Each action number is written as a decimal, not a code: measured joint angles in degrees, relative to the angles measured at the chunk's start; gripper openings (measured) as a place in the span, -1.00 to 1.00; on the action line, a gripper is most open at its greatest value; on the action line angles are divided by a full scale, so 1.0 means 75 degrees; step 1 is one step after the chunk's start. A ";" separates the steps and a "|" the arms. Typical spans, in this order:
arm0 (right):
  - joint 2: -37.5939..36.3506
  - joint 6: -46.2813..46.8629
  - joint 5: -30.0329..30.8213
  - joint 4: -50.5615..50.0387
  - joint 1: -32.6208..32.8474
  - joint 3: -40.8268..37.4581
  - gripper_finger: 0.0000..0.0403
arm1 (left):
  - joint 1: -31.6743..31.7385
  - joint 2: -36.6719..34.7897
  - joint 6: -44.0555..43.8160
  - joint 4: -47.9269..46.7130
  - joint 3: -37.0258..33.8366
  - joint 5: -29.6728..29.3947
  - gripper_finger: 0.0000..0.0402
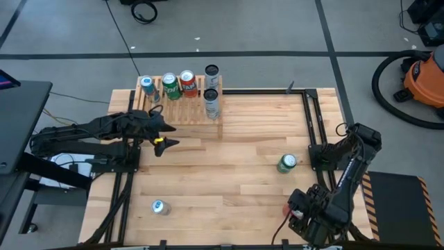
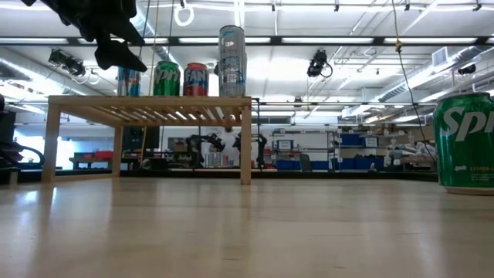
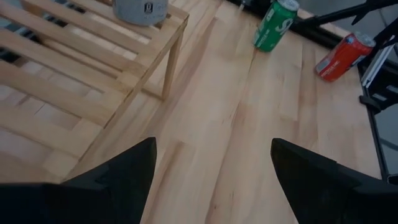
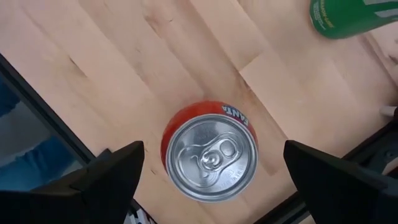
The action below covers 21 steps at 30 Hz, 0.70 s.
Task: Place canned beverage on shelf
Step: Put the orange soda can on the shelf
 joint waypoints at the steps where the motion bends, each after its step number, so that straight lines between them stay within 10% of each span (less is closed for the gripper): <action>1: 0.0000 -0.0022 0.0017 -0.0007 0.0025 0.0000 0.97 | 0.0000 0.0003 0.0000 -0.0045 0.0000 -0.0003 0.58; 21: 0.0003 0.0209 0.0344 0.0536 0.0530 -0.0676 0.97 | 0.0000 0.0000 0.0000 -0.0127 0.0000 -0.0003 0.58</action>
